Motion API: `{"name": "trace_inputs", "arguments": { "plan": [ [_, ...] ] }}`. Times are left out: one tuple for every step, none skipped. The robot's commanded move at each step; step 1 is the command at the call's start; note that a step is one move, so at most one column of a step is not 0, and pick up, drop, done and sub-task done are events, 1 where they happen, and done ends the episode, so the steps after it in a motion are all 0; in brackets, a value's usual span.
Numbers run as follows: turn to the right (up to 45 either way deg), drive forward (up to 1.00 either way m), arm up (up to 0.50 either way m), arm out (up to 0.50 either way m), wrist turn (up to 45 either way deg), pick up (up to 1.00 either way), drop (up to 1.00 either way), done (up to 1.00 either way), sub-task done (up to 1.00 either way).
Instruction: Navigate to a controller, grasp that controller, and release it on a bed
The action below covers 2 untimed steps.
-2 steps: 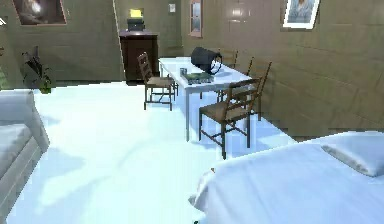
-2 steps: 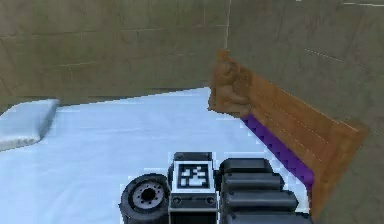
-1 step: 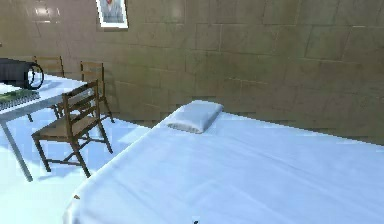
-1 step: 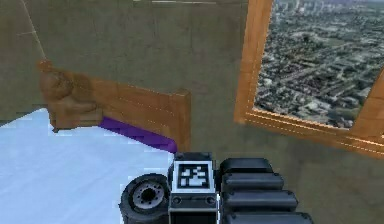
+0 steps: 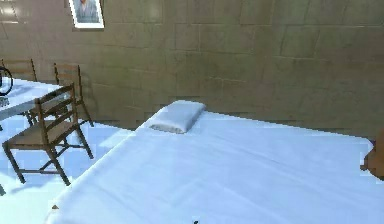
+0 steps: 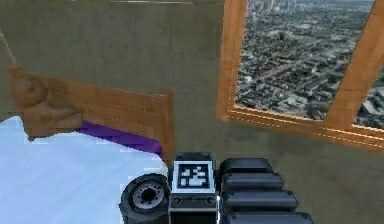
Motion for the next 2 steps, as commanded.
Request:
{"name": "trace_inputs", "arguments": {
  "plan": [
    [-45.0, 0.00, 0.00, 0.00, 0.0, 0.00, 0.00, 0.00, 0.00],
    [-45.0, 0.00, 0.00, 0.00, 0.0, 0.00, 0.00, 0.00, 0.00]
  ]
}}
